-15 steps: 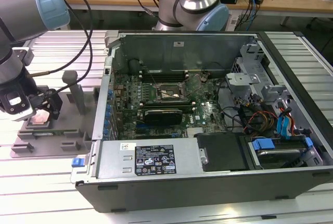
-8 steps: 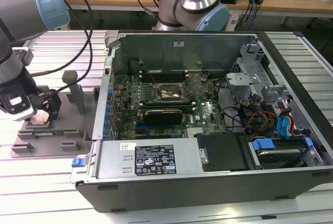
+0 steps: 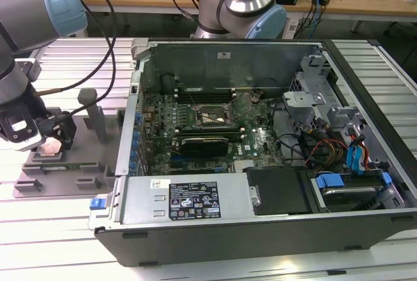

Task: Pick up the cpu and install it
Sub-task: 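Pick up the cpu and move it towards the insertion slot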

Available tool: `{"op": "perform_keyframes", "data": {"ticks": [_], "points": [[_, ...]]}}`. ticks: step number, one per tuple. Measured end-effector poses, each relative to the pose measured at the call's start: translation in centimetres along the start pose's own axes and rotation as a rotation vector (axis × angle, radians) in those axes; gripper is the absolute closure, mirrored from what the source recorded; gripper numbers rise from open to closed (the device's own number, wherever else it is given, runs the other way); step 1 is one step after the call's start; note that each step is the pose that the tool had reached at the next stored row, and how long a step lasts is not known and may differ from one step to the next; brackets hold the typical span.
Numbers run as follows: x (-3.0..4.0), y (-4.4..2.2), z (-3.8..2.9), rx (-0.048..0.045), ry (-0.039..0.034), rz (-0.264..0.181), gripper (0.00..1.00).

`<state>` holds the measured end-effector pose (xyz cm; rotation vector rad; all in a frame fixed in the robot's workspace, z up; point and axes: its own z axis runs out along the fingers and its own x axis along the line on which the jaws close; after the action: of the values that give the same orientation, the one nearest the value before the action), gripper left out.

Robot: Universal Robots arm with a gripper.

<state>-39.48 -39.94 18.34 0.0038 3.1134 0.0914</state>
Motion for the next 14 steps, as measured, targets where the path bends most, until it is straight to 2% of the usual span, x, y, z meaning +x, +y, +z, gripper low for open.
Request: {"op": "perform_keyframes", "data": {"ticks": [2,3,14], "points": [[0.00,0.00,0.00,0.0000,0.0000,0.000,0.26],[0.00,0.00,0.00,0.0000,0.0000,0.000,0.33],[0.19,0.00,-0.05,-0.0001,-0.0002,0.000,0.33]]}}
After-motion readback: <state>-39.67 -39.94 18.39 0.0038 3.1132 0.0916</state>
